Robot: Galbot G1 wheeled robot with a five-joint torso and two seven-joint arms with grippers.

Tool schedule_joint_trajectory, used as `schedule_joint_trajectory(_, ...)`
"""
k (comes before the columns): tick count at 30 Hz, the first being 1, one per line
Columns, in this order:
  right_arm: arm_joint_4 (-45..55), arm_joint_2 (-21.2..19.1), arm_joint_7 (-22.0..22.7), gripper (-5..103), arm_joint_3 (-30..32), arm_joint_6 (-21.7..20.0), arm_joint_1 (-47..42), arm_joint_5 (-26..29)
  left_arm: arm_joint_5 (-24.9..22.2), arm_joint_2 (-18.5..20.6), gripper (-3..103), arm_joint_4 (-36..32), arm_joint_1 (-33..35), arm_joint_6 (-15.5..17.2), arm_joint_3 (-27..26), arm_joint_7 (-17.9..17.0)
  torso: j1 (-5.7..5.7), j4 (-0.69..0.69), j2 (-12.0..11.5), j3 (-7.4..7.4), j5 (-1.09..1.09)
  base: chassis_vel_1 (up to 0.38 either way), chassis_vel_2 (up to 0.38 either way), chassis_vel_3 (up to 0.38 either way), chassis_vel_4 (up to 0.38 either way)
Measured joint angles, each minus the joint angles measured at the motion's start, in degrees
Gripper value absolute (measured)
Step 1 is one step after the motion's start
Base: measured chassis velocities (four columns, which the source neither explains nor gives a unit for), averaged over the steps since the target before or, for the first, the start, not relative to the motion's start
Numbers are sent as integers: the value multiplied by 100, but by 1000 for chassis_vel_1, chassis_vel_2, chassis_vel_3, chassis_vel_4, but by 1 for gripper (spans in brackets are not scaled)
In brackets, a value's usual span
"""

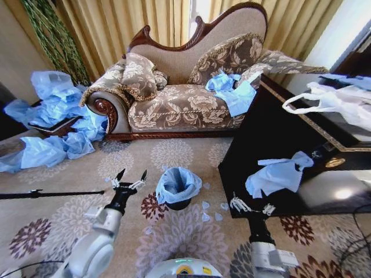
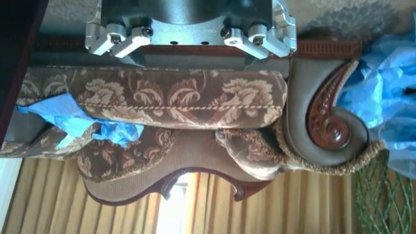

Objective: Place a garbage bag over the trash bin.

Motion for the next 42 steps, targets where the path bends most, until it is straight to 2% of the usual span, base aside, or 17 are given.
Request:
schedule_joint_trajectory(3,0,-2,0,100,4,0,0,0,-160,163,100,-79,-8,85,-171,-32,1,0,0,0,0,0,0,0,0)
schedule_joint_trajectory(8,0,-9,-1,100,4,1,12,2,-1085,911,102,-17,-386,777,-207,-291,0,2,0,0,0,0,0,0,0)
schedule_joint_trajectory(11,-12,-15,-5,100,3,3,20,8,-2364,2172,97,455,-1244,1589,178,-346,1,1,-1,2,2,0,0,0,0)
schedule_joint_trajectory(12,-12,-15,-5,100,3,3,20,8,-2364,2172,97,455,-1244,1589,178,-346,1,1,-1,2,2,0,0,0,0)
schedule_joint_trajectory(15,-15,-18,-8,100,3,4,23,11,-2787,2678,90,956,-1948,1848,722,-211,1,-1,-1,1,0,0,0,0,0)
schedule_joint_trajectory(16,-18,-18,-10,100,2,4,25,12,-2947,2891,80,1284,-2489,2008,1245,-52,1,-1,-1,1,0,0,0,0,0)
schedule_joint_trajectory(18,-23,-21,-12,100,1,5,28,15,-3102,3028,80,1833,-3673,2169,2521,123,1,1,-1,2,-1,0,0,0,0)
schedule_joint_trajectory(19,-26,-22,-13,100,1,5,30,16,-3137,2973,69,2162,-4594,2214,3437,217,2,0,-1,2,-5,0,0,0,0)
schedule_joint_trajectory(20,-26,-22,-13,100,1,5,30,16,-3137,2973,69,2162,-4594,2214,3437,217,2,0,-1,2,-5,0,0,0,0)
schedule_joint_trajectory(22,-29,-22,-17,100,-1,6,32,18,-3156,2670,58,2623,-5927,2257,4727,320,2,-1,-1,1,3,0,0,0,0)
schedule_joint_trajectory(23,-29,-22,-17,100,-1,6,32,18,-3156,2670,58,2623,-5927,2257,4727,320,2,-1,-1,1,3,0,0,0,0)
schedule_joint_trajectory(26,-33,-23,-17,100,-1,8,33,20,-3215,2053,47,3186,-7258,2316,6008,454,2,-2,-1,2,2,0,0,0,0)
schedule_joint_trajectory(30,-35,-25,-19,100,-3,8,34,21,-3425,1432,36,3641,-7990,2625,6645,397,2,0,-1,1,2,0,0,0,0)
schedule_joint_trajectory(31,-36,-25,-19,100,-2,8,34,22,-3456,1150,26,3877,-8185,2765,6860,295,2,-2,-1,1,2,0,0,0,0)
schedule_joint_trajectory(33,-37,-26,-20,100,-2,8,34,22,-3527,798,26,4207,-8372,2971,7127,118,2,-1,-1,1,3,0,0,0,0)
schedule_joint_trajectory(36,-40,-27,-21,100,-2,9,36,23,-3577,103,5,4904,-8559,3378,7579,-141,2,0,-2,2,0,0,0,0,0)
schedule_joint_trajectory(42,-42,-28,-22,100,-3,9,37,26,-3553,-595,0,5658,-8665,3923,7930,-431,1,-3,-1,1,2,0,0,0,0)
